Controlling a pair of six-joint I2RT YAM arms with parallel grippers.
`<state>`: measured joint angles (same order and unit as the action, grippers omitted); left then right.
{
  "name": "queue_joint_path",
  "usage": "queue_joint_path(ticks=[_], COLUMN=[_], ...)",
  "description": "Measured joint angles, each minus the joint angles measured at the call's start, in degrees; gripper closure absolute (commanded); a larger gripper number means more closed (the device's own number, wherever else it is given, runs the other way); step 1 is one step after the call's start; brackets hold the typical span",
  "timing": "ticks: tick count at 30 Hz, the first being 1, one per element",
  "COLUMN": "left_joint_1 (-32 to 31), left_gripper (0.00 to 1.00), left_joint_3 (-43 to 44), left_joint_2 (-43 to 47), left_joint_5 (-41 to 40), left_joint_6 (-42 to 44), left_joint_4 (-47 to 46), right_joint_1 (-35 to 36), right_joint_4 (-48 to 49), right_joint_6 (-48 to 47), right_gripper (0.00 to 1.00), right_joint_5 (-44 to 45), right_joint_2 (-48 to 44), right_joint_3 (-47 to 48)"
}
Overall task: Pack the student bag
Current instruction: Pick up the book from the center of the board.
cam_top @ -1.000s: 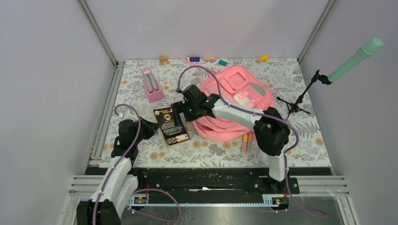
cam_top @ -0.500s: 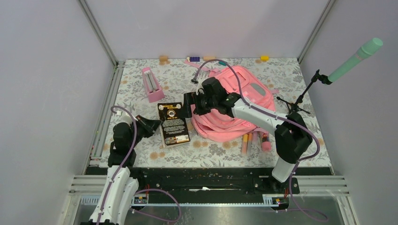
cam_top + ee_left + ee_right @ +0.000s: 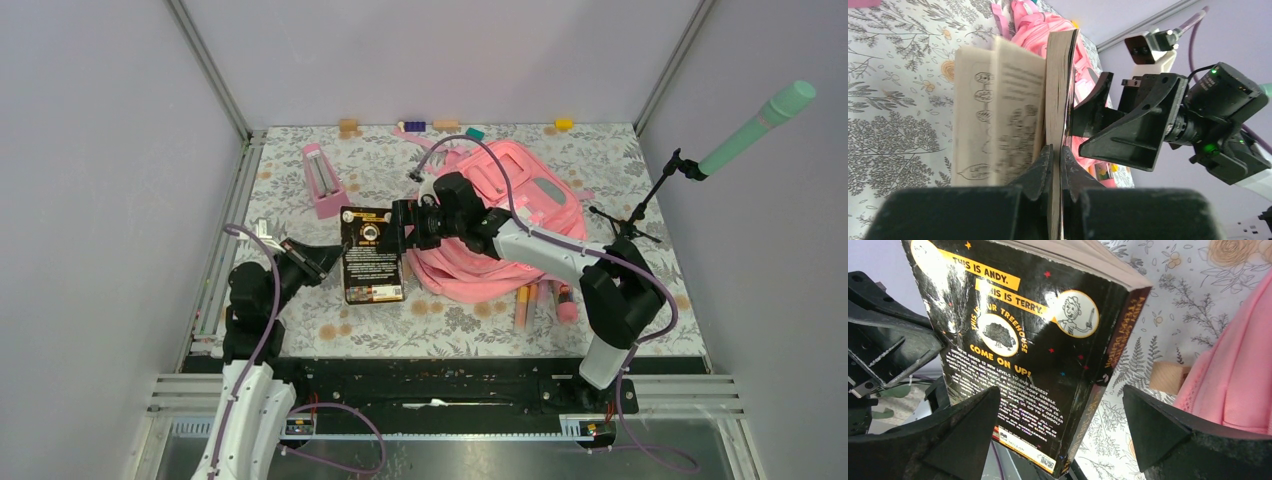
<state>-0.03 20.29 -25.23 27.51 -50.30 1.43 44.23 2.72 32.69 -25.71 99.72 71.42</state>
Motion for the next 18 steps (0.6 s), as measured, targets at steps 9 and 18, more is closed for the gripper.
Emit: queue_joint_path(ticks=[9,18], left_joint_1=[0.0,0.33], left_gripper=[1.0,1.0], left_joint_3=[1.14,1.97], left_joint_2=[0.0,0.02], left_joint_5=[1.77,1.99], left_joint_6=[-3.74,-5.99], left_joint_4=[-3.28,-7.17], right_joint_1=[0.02,-0.66], right_joint_4=[8.48,15.37], right_joint_6=[4.87,8.92], right_gripper=[0.12,0.63], right_joint_5=[-3.63,-3.76], right_joint_2=[-0.48,-5.9], right_joint_3=[-4.26,-7.28])
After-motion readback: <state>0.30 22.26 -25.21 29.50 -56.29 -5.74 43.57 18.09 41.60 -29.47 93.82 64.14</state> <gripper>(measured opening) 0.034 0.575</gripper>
